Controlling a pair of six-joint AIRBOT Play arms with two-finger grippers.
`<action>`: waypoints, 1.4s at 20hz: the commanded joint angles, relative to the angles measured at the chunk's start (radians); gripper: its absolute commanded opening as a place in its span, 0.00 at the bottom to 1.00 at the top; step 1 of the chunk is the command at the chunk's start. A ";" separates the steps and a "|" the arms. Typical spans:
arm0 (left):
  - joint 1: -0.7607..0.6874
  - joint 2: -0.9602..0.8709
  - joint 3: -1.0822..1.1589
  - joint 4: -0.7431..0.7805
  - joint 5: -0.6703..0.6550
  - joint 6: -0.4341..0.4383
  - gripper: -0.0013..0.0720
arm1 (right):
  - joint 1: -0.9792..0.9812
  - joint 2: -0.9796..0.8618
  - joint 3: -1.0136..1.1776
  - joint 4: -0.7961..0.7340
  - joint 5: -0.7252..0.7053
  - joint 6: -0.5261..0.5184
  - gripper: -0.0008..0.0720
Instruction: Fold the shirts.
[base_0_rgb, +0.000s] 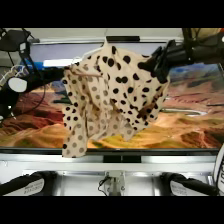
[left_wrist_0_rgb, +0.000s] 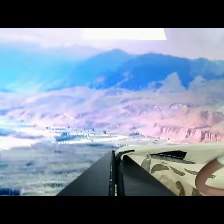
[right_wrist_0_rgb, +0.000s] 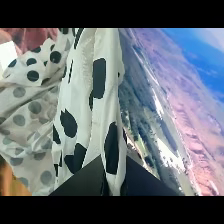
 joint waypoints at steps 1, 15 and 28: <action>0.018 0.000 0.069 0.000 -0.051 0.025 0.08 | 0.005 0.001 0.001 0.036 0.001 -0.023 0.10; -0.283 0.244 0.425 -0.037 -0.169 0.021 0.08 | 0.004 0.018 0.001 0.051 -0.140 0.056 0.10; 0.001 0.250 0.580 0.039 -0.167 -0.140 0.08 | 0.004 0.294 0.001 0.101 0.037 0.118 0.10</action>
